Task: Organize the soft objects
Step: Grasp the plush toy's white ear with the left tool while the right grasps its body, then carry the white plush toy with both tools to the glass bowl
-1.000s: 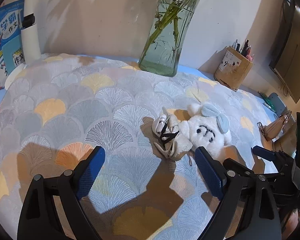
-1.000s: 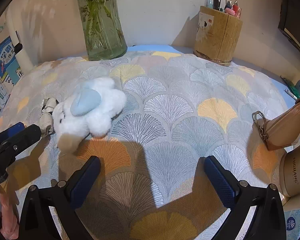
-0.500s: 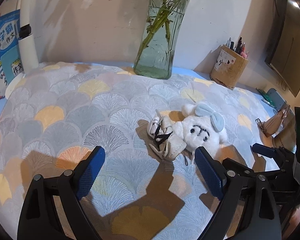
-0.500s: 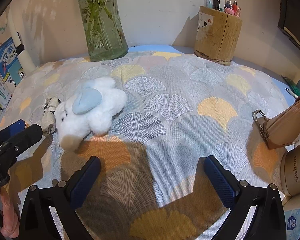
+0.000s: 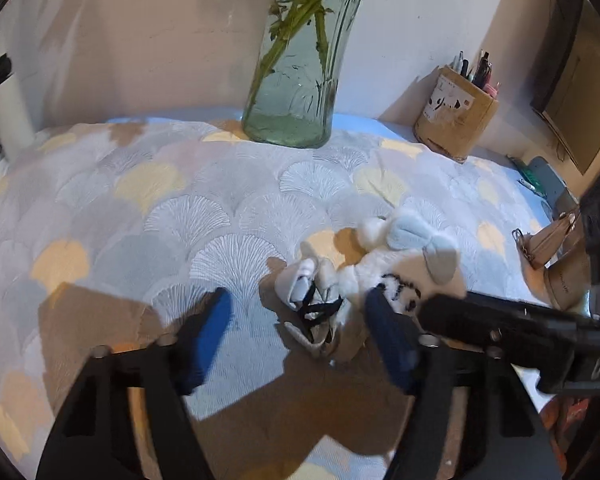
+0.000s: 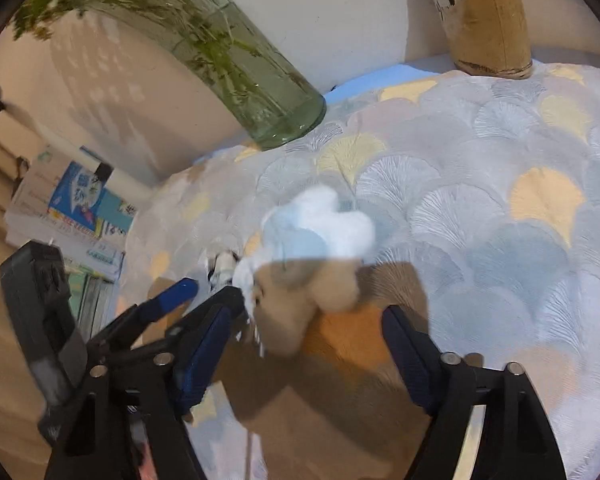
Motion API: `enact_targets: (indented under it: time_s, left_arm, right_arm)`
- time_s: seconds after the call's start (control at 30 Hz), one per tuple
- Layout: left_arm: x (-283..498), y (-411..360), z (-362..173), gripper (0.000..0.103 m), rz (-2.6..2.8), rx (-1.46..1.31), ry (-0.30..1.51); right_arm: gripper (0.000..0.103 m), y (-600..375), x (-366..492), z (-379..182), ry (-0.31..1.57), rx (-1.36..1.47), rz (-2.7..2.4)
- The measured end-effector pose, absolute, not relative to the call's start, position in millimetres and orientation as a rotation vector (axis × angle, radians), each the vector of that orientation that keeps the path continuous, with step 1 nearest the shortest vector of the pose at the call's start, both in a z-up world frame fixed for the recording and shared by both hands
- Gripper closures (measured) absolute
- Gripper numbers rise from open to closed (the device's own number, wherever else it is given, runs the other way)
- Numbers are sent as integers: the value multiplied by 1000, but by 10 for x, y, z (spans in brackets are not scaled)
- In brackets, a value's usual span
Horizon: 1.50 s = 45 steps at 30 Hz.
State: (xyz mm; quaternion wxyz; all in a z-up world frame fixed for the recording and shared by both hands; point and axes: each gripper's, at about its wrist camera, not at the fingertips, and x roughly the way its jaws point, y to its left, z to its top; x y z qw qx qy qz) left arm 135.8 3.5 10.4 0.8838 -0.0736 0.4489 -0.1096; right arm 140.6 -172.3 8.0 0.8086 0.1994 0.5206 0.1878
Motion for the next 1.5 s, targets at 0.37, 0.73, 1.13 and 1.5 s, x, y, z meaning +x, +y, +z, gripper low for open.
enact_targets:
  time_s: [0.37,0.73,1.13,1.5]
  left_arm:
    - [1356,387,59,74,-188,-333,896]
    - [1336,182,112,80,-210,-201,878]
    - [1328,181,113,80,-242,-205,871]
    - [1324,117,114,80,-236,-157,866]
  right_arm:
    - [29,-1265,1700,42,1025,235,294]
    - [55,-1631,1336,284,969,167,403]
    - [20,-1794,1187,29,1018,163,279]
    - [1,-1699,831,69,1035,227,110]
